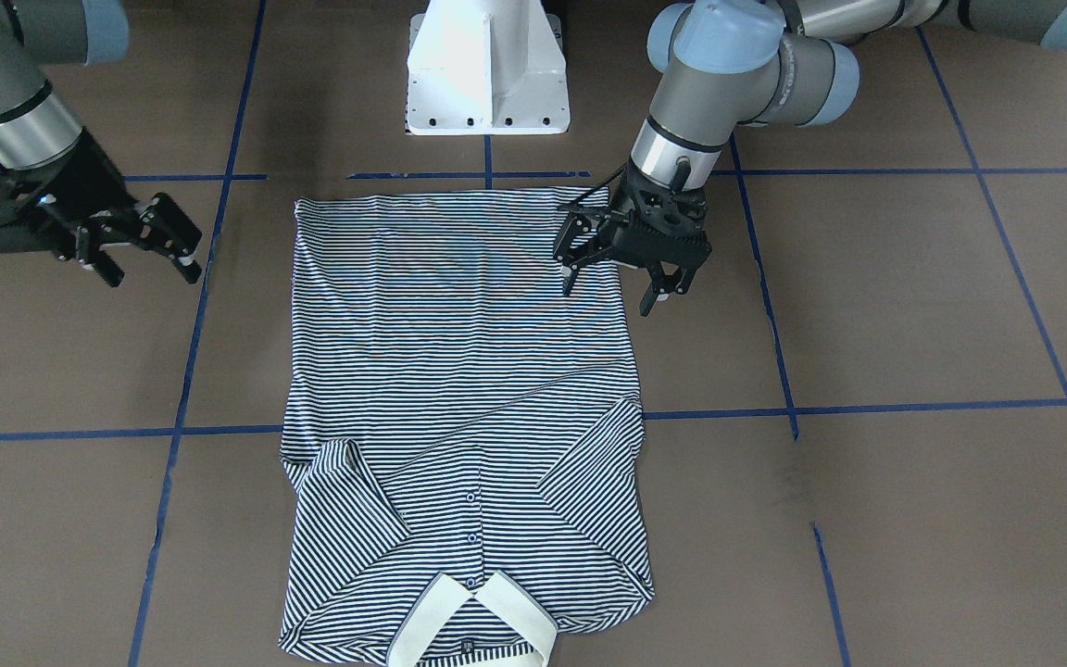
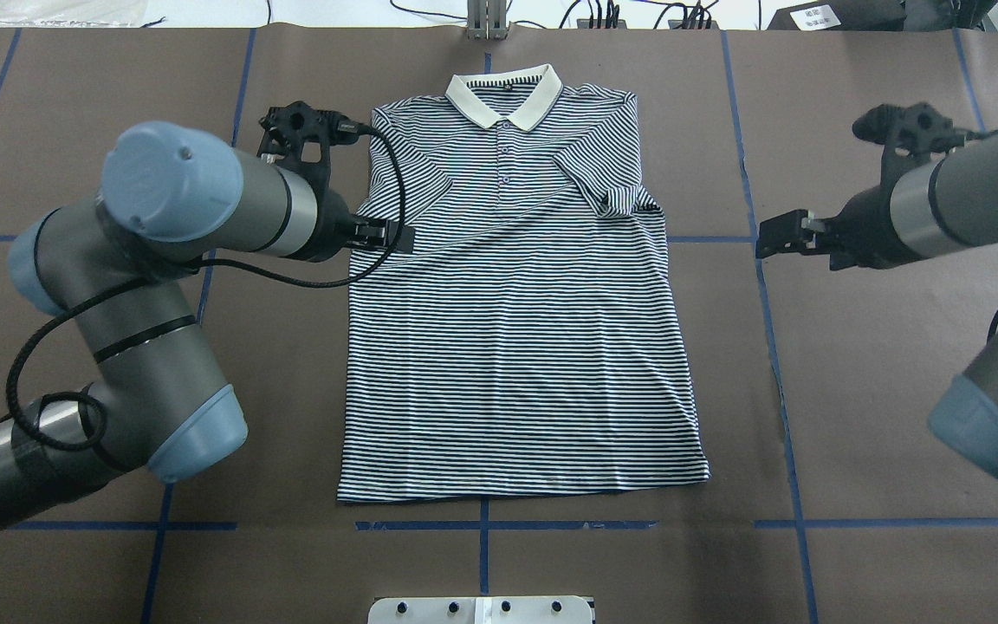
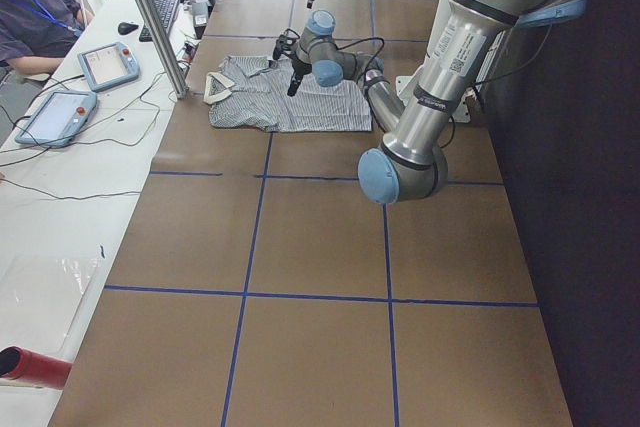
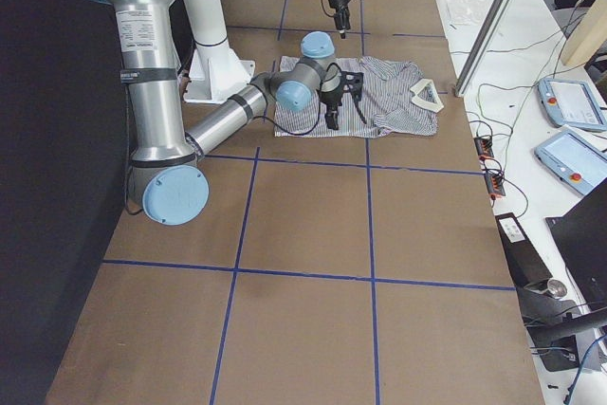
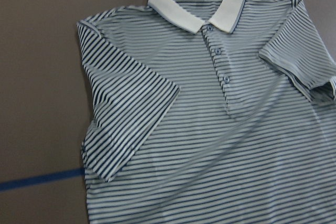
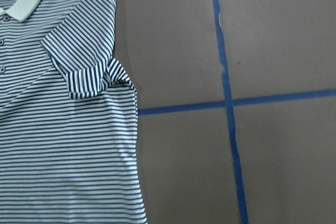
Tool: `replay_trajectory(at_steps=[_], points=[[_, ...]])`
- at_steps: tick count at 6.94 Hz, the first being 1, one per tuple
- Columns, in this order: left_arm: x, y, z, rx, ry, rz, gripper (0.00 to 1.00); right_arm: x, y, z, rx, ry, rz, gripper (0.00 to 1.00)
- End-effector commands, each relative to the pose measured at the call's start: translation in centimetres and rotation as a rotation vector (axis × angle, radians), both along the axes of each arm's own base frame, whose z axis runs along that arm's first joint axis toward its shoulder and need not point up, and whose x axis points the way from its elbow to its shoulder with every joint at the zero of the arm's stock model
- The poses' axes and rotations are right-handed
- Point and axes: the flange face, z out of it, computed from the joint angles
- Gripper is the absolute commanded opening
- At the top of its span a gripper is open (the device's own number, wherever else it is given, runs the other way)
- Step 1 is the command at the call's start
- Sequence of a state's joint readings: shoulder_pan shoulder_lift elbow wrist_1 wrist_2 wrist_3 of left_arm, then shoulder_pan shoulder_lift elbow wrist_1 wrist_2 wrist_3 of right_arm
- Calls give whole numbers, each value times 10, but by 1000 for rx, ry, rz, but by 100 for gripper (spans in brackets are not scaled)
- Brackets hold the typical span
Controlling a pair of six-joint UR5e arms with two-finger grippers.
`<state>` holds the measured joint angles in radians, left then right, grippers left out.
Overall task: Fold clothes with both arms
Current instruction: 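Move both grippers to the shirt hem corners nearest the robot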
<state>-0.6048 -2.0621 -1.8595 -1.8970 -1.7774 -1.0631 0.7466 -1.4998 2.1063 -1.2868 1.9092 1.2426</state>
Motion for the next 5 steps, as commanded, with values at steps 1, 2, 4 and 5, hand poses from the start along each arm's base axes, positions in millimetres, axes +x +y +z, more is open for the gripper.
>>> replay_trajectory(at_steps=[1,2,4,5], points=[[25,85,16,-114,42,3,100,-63,109,5,-16,-13,60,97],[46,116,26,-178,40,3,99,-58,140,28,-4,-74,67,95],[70,166,63,-331,10,-10,57,-62,156,37,3,-73,68,91],[76,182,81,-359,-19,-15,52,-68,162,39,5,-69,64,91]])
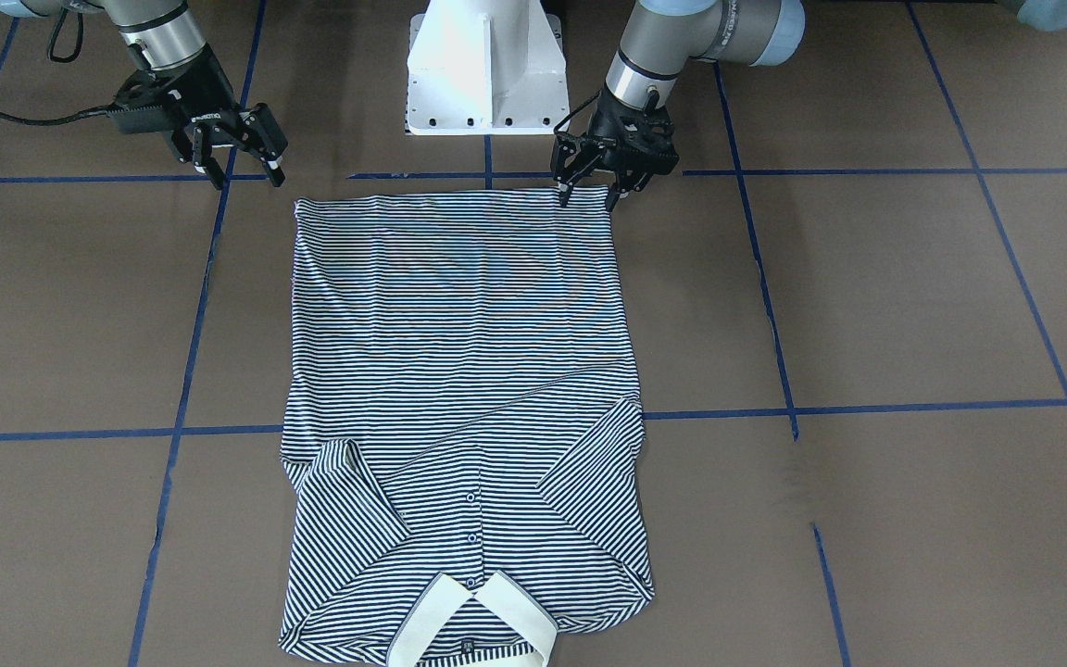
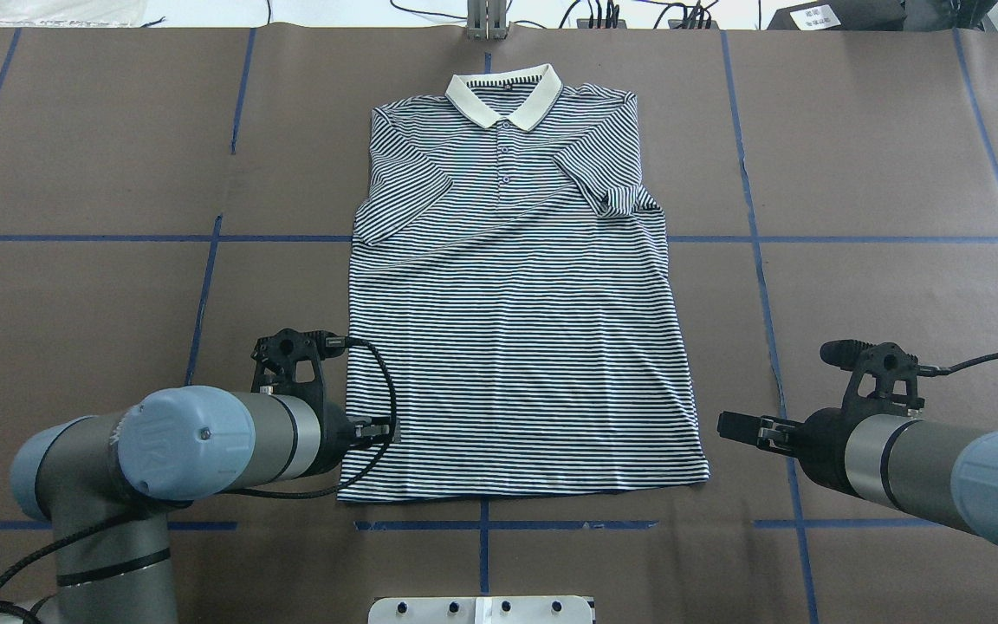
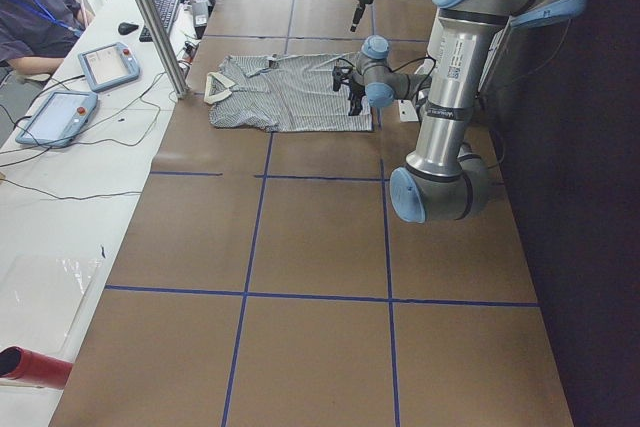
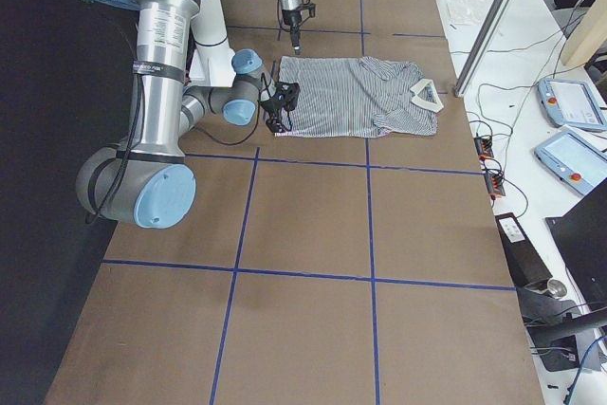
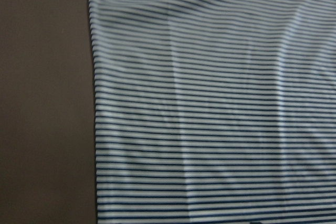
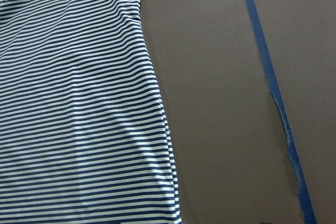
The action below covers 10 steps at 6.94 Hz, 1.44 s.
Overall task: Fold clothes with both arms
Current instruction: 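Move both grippers to the shirt hem corners nearest the robot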
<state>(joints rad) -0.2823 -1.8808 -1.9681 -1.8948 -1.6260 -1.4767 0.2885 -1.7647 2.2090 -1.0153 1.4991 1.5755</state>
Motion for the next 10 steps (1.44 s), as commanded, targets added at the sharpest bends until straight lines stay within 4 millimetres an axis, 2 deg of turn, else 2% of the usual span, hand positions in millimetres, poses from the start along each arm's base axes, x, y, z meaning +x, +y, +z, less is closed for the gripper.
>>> replay_trajectory(at_steps=[1,4,7,8,9,10], points=[[9,24,24,-46,-37,0,52,-6,10,1,9,-1,5,91],[18,30,35,-51,-63,15,52,-6,9,-1,11,-5,8,91],[23,35,38,-53,-69,25,52,-5,9,0,11,-4,8,91],[23,35,38,-54,-69,24,43,-6,9,0,11,-2,8,91],[23,35,38,-54,-69,24,14,-5,9,0,11,-4,8,91],[23,35,38,-54,-69,24,0,-5,9,0,11,-4,8,91]])
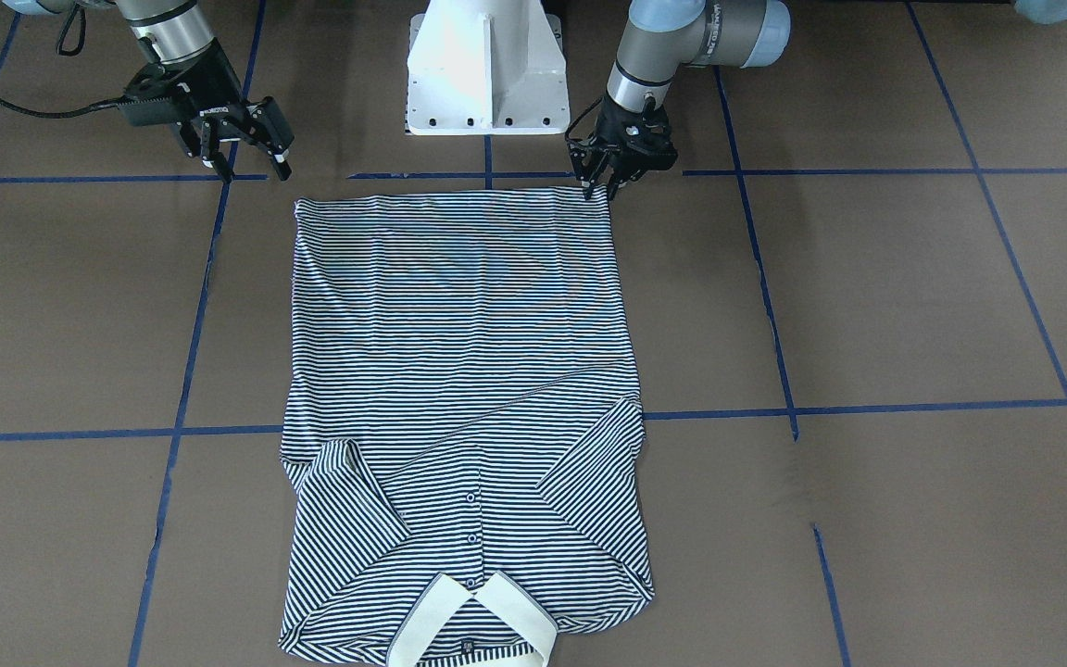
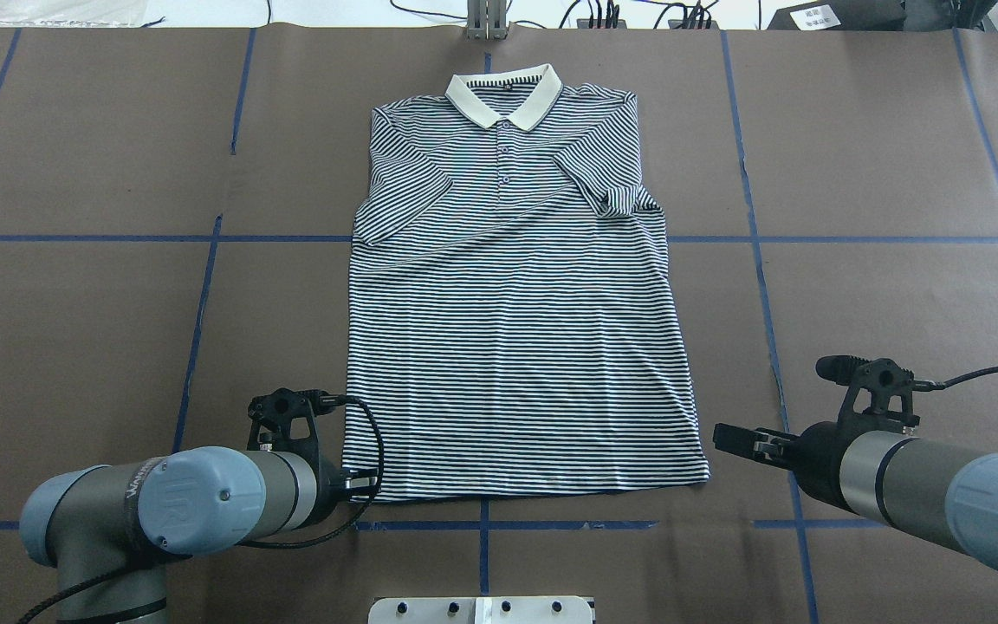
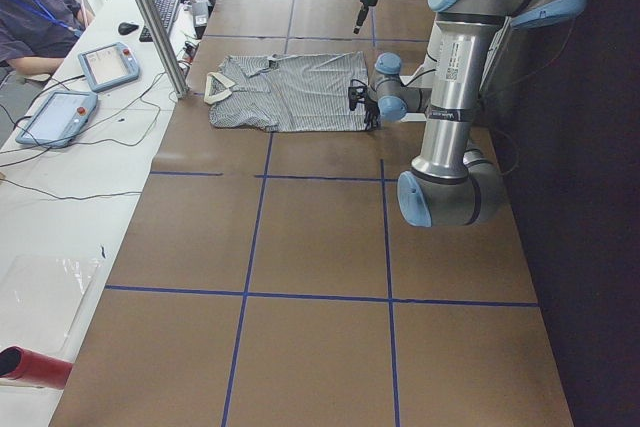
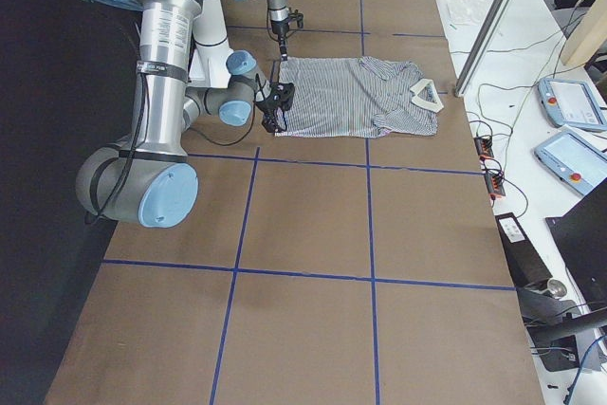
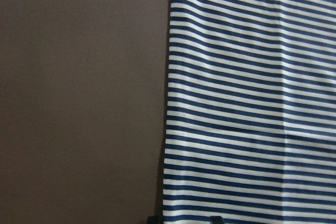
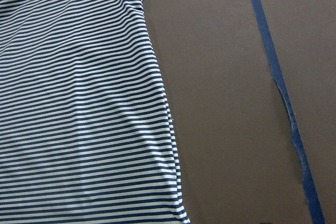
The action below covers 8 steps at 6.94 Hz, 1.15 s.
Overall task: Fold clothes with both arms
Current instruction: 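Move both grippers to the shirt hem corners nearest the robot, then lower both grippers and grasp the two hem corners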
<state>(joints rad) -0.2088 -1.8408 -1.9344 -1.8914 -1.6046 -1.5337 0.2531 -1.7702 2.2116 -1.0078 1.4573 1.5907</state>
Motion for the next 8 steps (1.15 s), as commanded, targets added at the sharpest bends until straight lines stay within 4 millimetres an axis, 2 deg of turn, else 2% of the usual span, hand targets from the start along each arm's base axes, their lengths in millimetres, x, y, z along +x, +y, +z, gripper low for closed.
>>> replay_trajectory(at_steps=[1,3,5,6,7,8], points=[[0,0,0,1,0,-1,0,0,0,1,0,1,0,91],[0,0,0,-2,-14,-1,0,-2,2,-2,1,-5,-4,91],[-3,0,-5,1,-3,-2,0,-19,4,-7,-58,9,18,78],[-3,-2,-6,13,-4,-20,0,-46,1,-11,-80,73,34,72],[-4,-4,-7,27,-6,-40,0,-74,-7,-4,-72,98,51,70],[-3,-3,-8,29,-3,-40,0,-84,-7,10,-78,125,48,69]])
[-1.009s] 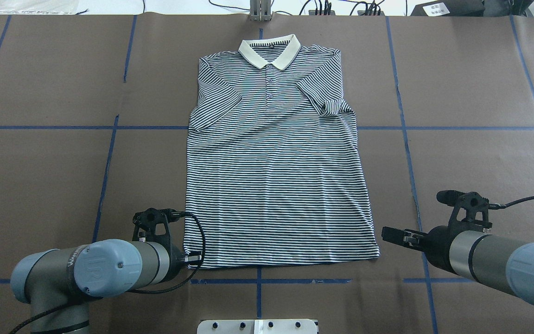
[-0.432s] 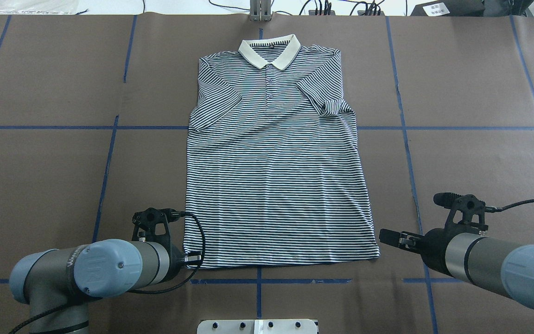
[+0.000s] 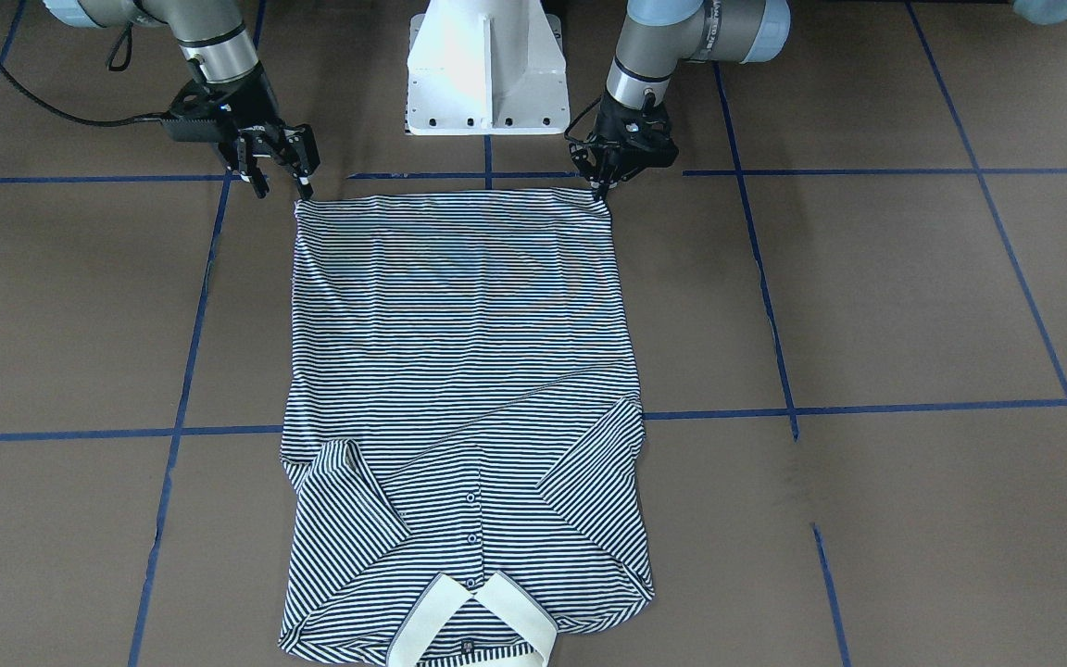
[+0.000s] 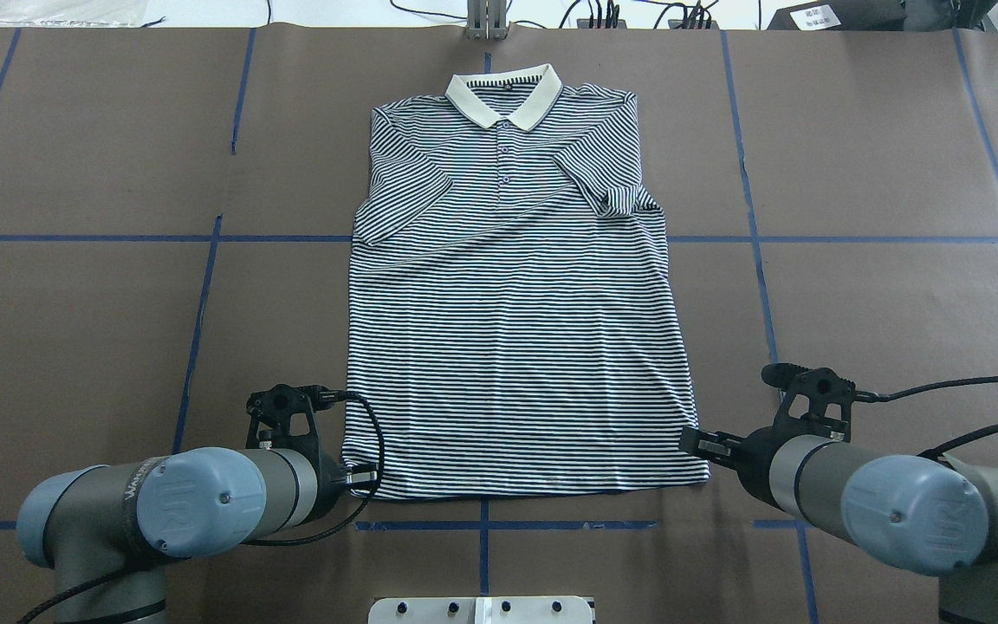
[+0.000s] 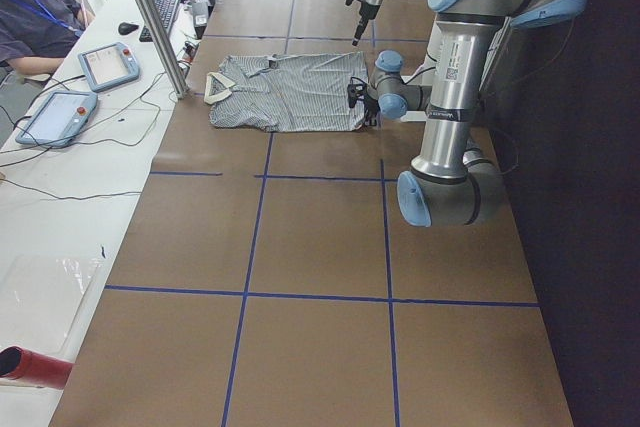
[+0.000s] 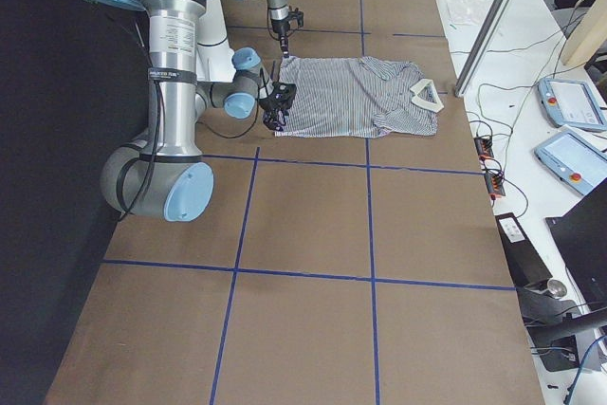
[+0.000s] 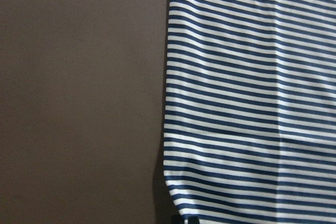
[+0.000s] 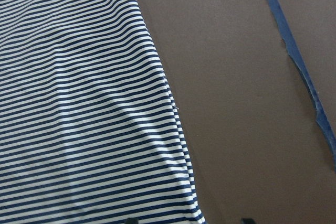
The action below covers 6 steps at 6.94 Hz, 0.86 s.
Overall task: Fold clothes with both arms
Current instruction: 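Lower both grippers and grasp the two hem corners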
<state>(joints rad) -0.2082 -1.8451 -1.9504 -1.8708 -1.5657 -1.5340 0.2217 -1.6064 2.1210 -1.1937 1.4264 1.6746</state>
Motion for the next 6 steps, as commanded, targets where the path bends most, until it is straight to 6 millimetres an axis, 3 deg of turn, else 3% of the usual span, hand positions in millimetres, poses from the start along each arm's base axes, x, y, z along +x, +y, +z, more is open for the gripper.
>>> replay_trajectory(at_steps=[1,4,6], points=[[0,0,-1,8,0,-8,0,-26,4,15,-8,43,-6,69],[0,0,-2,8,2,-8,0,-35,15,20,2,53,-15,66],[0,-1,-2,8,2,-10,0,-37,19,19,2,51,-23,58]])
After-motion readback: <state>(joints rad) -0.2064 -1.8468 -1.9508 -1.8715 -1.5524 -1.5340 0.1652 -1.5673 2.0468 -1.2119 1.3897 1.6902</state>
